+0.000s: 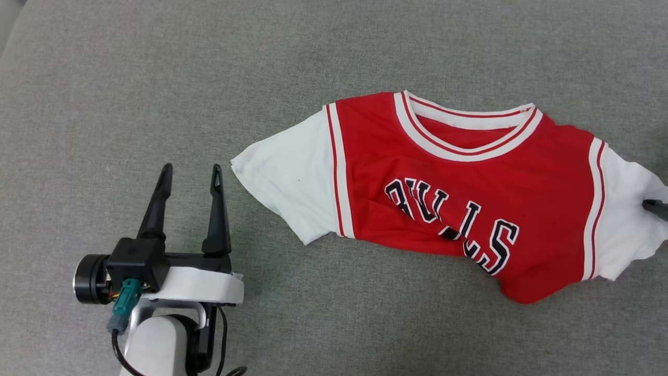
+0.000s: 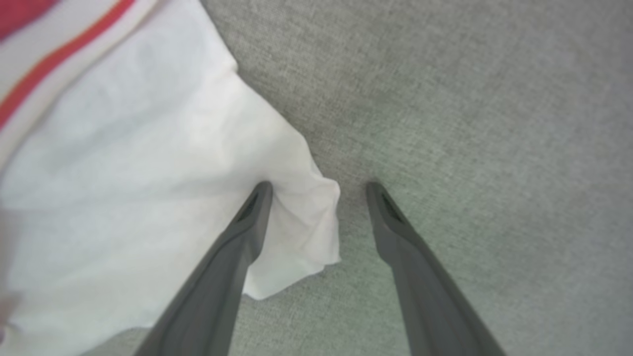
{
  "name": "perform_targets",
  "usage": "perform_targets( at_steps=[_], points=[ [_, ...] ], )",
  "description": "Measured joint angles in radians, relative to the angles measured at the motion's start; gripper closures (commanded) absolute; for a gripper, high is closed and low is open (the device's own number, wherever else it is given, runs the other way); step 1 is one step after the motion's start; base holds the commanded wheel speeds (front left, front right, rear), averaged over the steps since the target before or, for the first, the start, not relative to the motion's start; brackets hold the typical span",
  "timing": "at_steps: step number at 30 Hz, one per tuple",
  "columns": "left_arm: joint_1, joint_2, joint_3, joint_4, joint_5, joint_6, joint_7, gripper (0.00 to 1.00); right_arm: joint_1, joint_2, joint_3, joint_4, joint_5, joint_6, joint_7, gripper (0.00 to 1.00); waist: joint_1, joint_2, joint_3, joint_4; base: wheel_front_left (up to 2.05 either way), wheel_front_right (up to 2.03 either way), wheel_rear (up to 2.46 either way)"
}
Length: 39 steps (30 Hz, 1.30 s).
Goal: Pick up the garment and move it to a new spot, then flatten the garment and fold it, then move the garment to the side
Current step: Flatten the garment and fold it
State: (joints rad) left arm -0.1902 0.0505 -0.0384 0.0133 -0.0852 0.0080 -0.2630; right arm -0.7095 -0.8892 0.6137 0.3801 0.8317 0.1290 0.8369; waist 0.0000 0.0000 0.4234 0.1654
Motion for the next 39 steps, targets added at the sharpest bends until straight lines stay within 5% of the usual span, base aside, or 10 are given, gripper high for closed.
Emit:
perform_targets(
  at_steps=[2, 3, 4, 13, 21, 35, 39],
  points=[
    [-0.002, 0.001, 0.009, 0.006, 0.001, -0.001, 0.000, 0.00, 0.003, 0.003, 0.007, -0.004, 0.001, -0.001, -0.023, 0.00, 0.0000, 0.0000, -0.006, -0.005, 0.00, 0.00, 0.00],
    [-0.003, 0.000, 0.012, 0.006, 0.002, -0.001, 0.000, 0.00, 0.004, 0.006, 0.008, -0.006, 0.006, -0.001, -0.037, 0.78, 0.0000, 0.0000, -0.012, -0.007, 0.00, 0.00, 0.00],
    [-0.003, 0.000, 0.016, 0.005, 0.004, -0.005, 0.000, 0.00, 0.005, 0.009, 0.010, -0.007, 0.010, -0.001, -0.050, 1.00, 0.0000, 0.0000, -0.019, -0.010, 0.00, 0.00, 0.00],
    [-0.067, 0.052, 0.062, 0.049, 0.008, -0.062, 0.000, 0.00, 0.038, -0.030, -0.006, -0.079, 0.044, 0.002, -0.207, 1.00, 0.0000, 0.0000, -0.122, -0.034, 0.00, 0.00, 0.00],
    [-0.245, 0.192, 0.033, 0.140, -0.023, -0.123, 0.090, 0.00, 0.100, -0.102, -0.041, -0.178, 0.063, 0.002, -0.273, 1.00, 0.0000, 0.0000, -0.176, -0.068, 0.00, 0.00, 0.00],
    [-0.553, 0.511, -0.318, 0.163, -0.407, -0.137, 0.770, 0.00, 0.141, -0.045, -0.094, -0.248, 0.003, 0.002, -0.291, 1.00, 0.0001, 0.0000, -0.138, -0.112, 0.00, 0.00, 0.00],
    [-0.617, 0.552, -0.405, 0.181, -0.508, -0.137, 0.937, 0.00, 0.140, -0.014, -0.104, -0.257, -0.009, 0.002, -0.293, 1.00, 0.0001, 0.0000, -0.119, -0.127, 0.00, 0.00, 0.00]
  ],
)
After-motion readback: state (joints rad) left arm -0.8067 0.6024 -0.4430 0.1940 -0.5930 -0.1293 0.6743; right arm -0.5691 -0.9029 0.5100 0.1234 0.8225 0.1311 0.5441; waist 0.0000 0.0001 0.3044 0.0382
